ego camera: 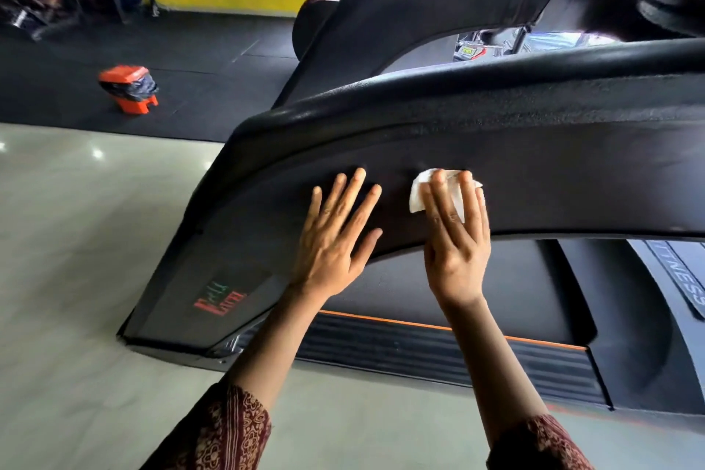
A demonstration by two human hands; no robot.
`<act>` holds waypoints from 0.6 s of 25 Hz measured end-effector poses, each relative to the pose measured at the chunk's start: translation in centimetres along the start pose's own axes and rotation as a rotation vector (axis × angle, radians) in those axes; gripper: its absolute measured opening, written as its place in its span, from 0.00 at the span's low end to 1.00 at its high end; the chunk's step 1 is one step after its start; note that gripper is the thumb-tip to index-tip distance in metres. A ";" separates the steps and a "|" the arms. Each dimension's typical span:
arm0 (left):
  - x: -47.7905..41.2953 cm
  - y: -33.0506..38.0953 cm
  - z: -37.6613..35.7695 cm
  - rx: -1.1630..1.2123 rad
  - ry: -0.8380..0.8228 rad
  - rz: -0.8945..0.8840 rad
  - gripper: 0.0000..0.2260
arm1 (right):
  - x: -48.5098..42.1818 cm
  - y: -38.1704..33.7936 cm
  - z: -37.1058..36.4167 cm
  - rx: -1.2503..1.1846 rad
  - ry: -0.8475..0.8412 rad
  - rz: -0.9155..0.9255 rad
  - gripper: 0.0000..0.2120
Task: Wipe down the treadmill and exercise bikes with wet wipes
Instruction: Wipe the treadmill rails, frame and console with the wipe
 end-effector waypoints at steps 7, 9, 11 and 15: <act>3.7 -9.6 9.9 0.538 0.158 0.293 0.18 | -5.0 -11.4 -3.2 -0.470 -0.024 -0.248 0.10; 6.3 -14.6 12.9 0.714 0.151 0.483 0.17 | -7.4 -16.4 -5.4 -0.647 -0.163 -0.356 0.09; 10.0 -20.3 16.0 0.871 0.141 0.680 0.13 | -9.6 -21.8 -8.3 -0.827 -0.344 -0.474 0.06; 18.0 -29.5 21.7 1.000 0.128 0.953 0.06 | -12.1 -32.3 -16.7 -1.069 -0.671 -0.577 0.13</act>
Point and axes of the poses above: each hand's wrist, its own x-axis away from the middle knuckle, its own z-axis out of the back of the hand, y = z × x, the point moved 8 cm from there along -x, towards the middle knuckle, and after that the axes turned 13 degrees about -y, right-handed, at the moved point
